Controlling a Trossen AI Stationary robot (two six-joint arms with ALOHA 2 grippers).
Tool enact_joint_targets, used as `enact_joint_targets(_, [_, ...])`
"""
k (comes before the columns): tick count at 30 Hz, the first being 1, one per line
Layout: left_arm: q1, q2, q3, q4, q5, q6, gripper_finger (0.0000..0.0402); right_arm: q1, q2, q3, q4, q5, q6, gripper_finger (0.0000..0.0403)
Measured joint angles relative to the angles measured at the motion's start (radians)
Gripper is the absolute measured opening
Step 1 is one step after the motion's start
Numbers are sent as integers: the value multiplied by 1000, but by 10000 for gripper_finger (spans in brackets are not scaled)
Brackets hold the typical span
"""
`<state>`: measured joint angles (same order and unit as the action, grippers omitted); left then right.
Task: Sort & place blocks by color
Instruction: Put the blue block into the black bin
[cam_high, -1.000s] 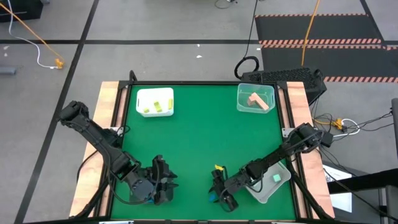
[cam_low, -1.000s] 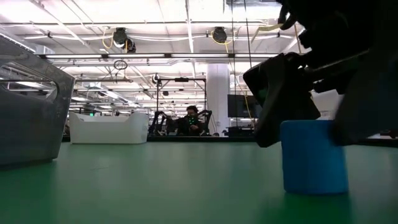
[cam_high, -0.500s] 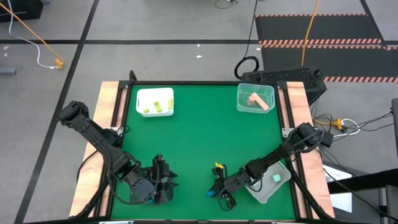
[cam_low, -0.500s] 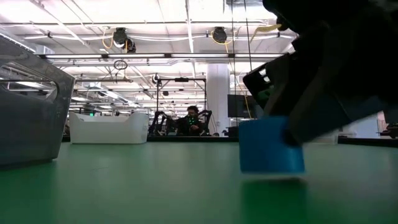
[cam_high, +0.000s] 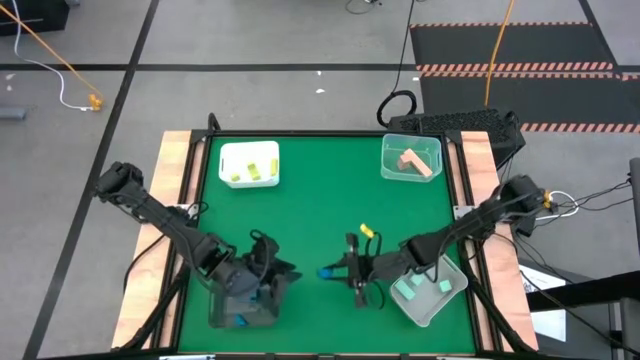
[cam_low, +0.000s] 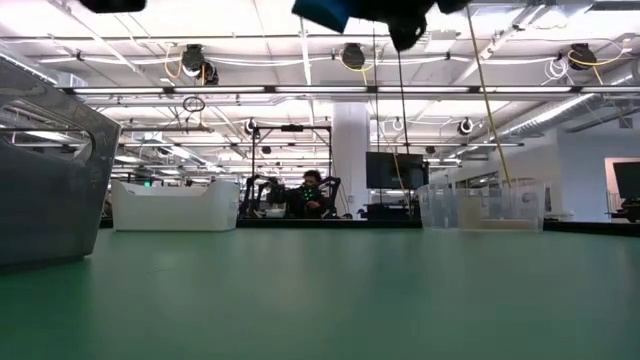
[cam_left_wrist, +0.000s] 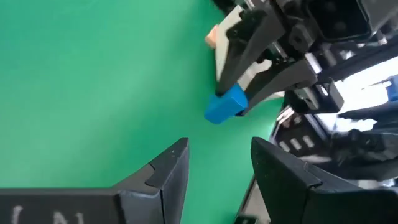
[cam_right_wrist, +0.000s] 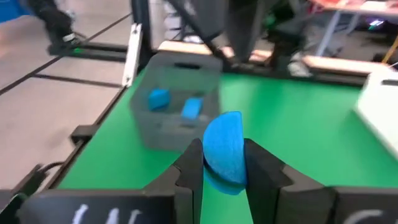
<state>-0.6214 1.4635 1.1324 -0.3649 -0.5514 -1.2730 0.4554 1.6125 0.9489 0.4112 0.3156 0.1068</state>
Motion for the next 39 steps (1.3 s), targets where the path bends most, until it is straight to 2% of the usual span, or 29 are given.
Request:
enact_joint_targets(4, [37, 0, 0, 70, 11, 67, 184, -17, -47, 0, -5, 29, -47, 67])
enact_joint_targets(8, [81, 0, 1, 75, 18, 93, 225, -27, -56, 0, -5, 34, -100, 67])
enact_joint_targets(15, [168, 0, 1, 83, 30, 37, 305, -49, -55, 0, 1, 133, -199, 67])
enact_joint_targets(20, [206, 3, 1, 104, 56, 8, 327, -70, -55, 13, 4, 157, -303, 67])
enact_joint_targets(26, [247, 10, 1, 158, 56, 1, 310, -104, -55, 45, 9, 160, -431, 67])
enact_joint_targets(32, [279, 10, 1, 162, 57, 2, 276, -135, -55, 54, 12, 160, -471, 67])
enact_joint_targets(39, [297, 10, 1, 158, 58, 16, 200, -142, -55, 55, 24, 163, -496, 68])
